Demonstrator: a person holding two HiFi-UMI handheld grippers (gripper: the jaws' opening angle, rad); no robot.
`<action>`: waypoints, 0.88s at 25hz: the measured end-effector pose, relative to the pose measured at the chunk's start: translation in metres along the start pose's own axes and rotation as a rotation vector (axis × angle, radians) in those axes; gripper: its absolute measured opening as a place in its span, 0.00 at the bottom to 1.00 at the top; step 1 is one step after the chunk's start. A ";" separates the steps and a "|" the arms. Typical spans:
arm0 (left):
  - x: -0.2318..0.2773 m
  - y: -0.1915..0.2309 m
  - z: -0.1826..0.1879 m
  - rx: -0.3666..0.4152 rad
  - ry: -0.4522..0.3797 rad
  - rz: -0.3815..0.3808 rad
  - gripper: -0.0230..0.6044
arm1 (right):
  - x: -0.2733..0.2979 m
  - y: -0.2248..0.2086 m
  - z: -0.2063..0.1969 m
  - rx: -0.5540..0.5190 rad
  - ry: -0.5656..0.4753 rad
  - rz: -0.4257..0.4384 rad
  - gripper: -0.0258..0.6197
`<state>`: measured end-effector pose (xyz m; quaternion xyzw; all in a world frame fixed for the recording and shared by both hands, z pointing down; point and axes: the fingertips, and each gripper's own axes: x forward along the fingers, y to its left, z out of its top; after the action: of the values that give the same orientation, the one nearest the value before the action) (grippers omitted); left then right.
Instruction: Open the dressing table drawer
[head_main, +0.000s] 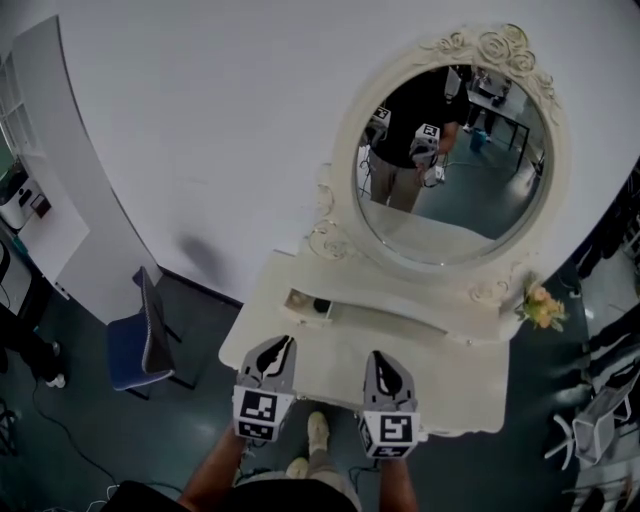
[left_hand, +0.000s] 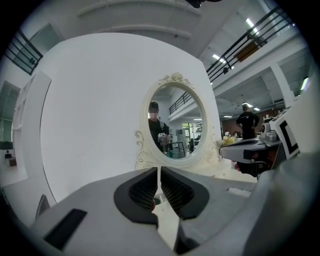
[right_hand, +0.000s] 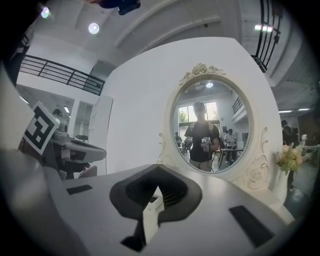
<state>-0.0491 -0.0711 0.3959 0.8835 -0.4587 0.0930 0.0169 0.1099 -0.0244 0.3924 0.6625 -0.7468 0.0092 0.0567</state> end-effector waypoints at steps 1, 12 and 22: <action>-0.007 -0.002 0.002 0.002 -0.005 -0.003 0.07 | -0.007 0.003 0.002 -0.004 -0.003 -0.003 0.04; -0.073 -0.020 0.009 0.018 -0.040 -0.032 0.04 | -0.071 0.038 0.005 -0.004 -0.018 -0.025 0.04; -0.094 -0.029 0.013 0.019 -0.058 -0.048 0.04 | -0.095 0.048 0.011 -0.020 -0.022 -0.044 0.03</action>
<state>-0.0765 0.0197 0.3675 0.8968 -0.4368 0.0711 -0.0025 0.0725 0.0740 0.3750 0.6781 -0.7329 -0.0068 0.0549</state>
